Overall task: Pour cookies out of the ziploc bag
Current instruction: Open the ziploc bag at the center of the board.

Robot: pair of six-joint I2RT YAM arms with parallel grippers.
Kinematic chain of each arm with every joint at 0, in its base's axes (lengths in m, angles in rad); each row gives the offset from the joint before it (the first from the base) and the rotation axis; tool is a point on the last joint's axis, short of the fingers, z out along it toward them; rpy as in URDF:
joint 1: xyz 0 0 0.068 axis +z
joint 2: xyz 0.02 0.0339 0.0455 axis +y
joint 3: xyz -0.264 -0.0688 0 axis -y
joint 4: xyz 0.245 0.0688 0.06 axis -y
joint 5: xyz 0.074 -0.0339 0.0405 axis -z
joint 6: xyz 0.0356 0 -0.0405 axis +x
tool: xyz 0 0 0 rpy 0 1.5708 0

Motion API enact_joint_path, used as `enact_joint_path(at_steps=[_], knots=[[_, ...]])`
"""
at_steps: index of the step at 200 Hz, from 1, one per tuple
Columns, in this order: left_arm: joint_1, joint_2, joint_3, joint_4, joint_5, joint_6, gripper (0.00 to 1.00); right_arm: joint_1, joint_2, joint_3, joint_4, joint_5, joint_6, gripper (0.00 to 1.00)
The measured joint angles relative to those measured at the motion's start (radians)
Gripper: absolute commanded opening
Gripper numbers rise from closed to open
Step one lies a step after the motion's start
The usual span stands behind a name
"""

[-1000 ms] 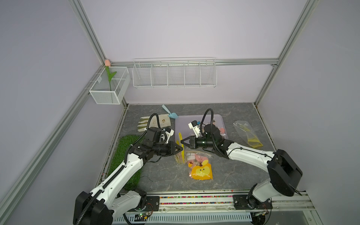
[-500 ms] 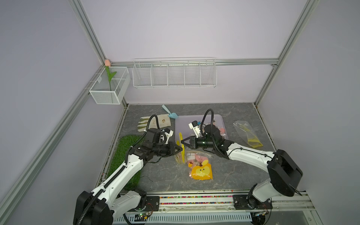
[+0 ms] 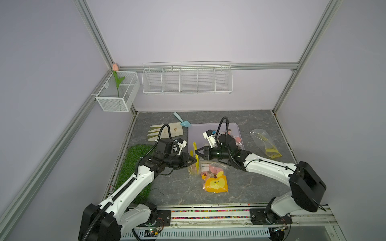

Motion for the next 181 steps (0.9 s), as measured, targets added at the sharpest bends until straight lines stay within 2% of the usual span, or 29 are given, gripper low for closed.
enact_joint_path(at_steps=[28, 61, 74, 96, 122, 181], knots=[[-0.01, 0.0, 0.0, -0.009, -0.003, -0.008, 0.22, 0.011, 0.0, 0.011, -0.024, 0.028, -0.013, 0.07], [-0.019, -0.01, 0.0, -0.016, -0.007, -0.024, 0.17, 0.021, -0.006, 0.013, -0.046, 0.062, -0.022, 0.07], [-0.024, -0.013, 0.0, -0.022, -0.01, -0.03, 0.11, 0.024, -0.009, 0.018, -0.058, 0.073, -0.026, 0.07], [-0.027, -0.013, 0.0, -0.035, -0.019, -0.032, 0.1, 0.029, -0.013, 0.027, -0.077, 0.085, -0.031, 0.07], [-0.035, -0.013, 0.0, -0.05, -0.03, -0.033, 0.18, 0.031, -0.019, 0.028, -0.092, 0.097, -0.034, 0.07], [-0.045, -0.013, -0.002, -0.042, -0.037, -0.046, 0.2, 0.044, -0.019, 0.034, -0.106, 0.125, -0.039, 0.07]])
